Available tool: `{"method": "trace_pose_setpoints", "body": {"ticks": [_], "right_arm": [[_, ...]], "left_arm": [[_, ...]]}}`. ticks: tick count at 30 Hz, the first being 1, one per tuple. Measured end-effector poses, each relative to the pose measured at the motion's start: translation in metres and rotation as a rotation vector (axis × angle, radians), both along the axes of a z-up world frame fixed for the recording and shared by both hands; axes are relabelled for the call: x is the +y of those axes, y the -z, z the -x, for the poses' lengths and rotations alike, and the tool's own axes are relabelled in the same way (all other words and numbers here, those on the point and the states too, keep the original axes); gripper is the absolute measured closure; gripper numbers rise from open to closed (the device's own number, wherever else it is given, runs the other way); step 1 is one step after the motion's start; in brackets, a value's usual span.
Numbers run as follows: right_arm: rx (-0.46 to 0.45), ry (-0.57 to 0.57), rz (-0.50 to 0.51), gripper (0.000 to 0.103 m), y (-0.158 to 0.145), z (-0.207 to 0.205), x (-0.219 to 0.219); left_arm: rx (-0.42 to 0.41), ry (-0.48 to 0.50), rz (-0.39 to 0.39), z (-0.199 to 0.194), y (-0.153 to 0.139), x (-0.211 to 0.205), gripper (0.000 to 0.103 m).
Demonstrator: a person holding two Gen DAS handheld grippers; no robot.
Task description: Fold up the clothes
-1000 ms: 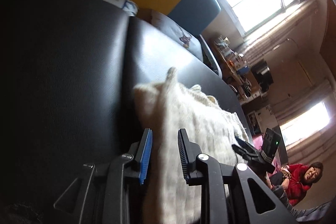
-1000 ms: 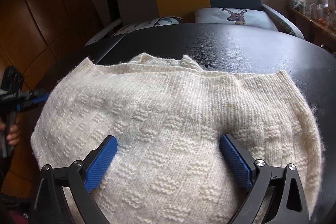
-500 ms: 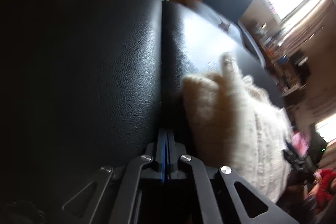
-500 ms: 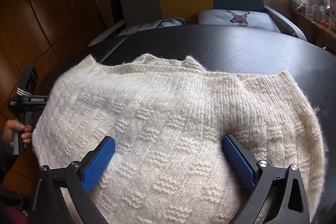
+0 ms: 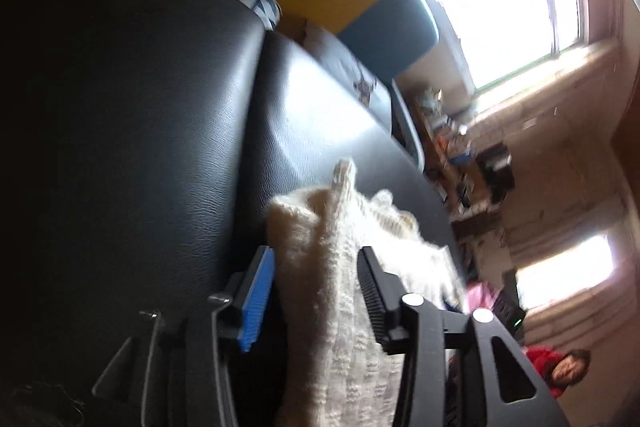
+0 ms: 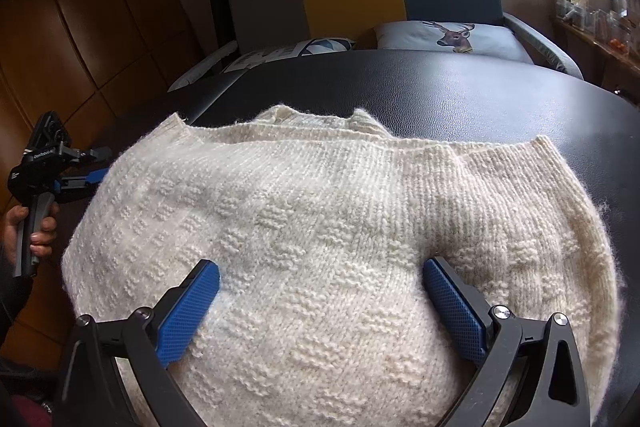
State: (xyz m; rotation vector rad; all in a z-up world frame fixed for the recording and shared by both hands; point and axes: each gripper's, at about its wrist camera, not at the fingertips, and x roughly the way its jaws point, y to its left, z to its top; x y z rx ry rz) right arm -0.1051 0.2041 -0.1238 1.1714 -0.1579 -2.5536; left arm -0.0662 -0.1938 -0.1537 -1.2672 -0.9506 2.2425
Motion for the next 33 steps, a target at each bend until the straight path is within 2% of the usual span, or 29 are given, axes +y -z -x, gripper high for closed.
{"method": "trace_pose_setpoints", "body": {"ticks": [3,4,6,9,11,14,17,19,20,21,22,23,25,28,33], "right_arm": [[0.002,0.000,0.006,0.000,0.000,-0.001,0.000],[0.002,0.000,0.009,0.000,0.000,-0.001,0.000],[0.003,-0.001,0.014,0.000,0.000,-0.002,0.001],[0.005,-0.003,0.023,0.000,-0.001,-0.002,0.001],[0.006,-0.004,0.027,0.000,-0.001,-0.003,0.001],[0.009,-0.006,0.037,0.000,-0.001,-0.004,0.002],[0.011,-0.006,0.045,0.000,-0.002,-0.005,0.003],[0.012,-0.007,0.048,0.000,-0.002,-0.004,0.004],[0.013,-0.008,0.048,0.000,-0.002,-0.004,0.004],[0.014,-0.008,0.048,0.000,-0.002,-0.004,0.004],[0.014,-0.008,0.047,0.000,-0.002,-0.004,0.004],[0.009,-0.008,0.046,0.000,-0.003,-0.003,0.004],[-0.009,-0.010,0.048,0.000,-0.005,-0.002,0.005],[-0.037,-0.009,0.113,0.001,-0.020,-0.005,0.019],[-0.037,-0.014,0.080,0.001,-0.041,-0.007,0.056]], "left_arm": [[-0.045,0.066,0.129,0.018,0.012,0.020,0.055],[-0.047,0.073,0.147,0.018,0.011,0.013,0.054],[-0.043,0.079,0.152,0.023,0.017,0.016,0.047],[-0.021,0.087,0.145,0.025,0.022,0.023,0.047],[-0.001,0.103,0.168,0.027,0.022,0.027,0.045],[0.024,0.125,0.211,0.033,0.019,0.041,0.039],[0.024,0.115,0.211,0.026,0.008,0.031,0.037],[0.016,0.111,0.215,0.022,0.009,0.029,0.042],[0.018,0.100,0.187,0.019,0.006,0.026,0.069],[0.022,0.093,0.173,0.015,0.003,0.025,0.085],[0.027,0.087,0.159,0.012,0.000,0.024,0.086],[0.038,0.085,0.201,0.010,-0.004,0.031,0.087],[0.042,0.071,0.235,0.010,-0.007,0.039,0.088],[0.036,0.039,0.259,0.013,-0.010,0.038,0.089],[0.020,-0.015,0.297,0.024,-0.015,0.033,0.089]]}}
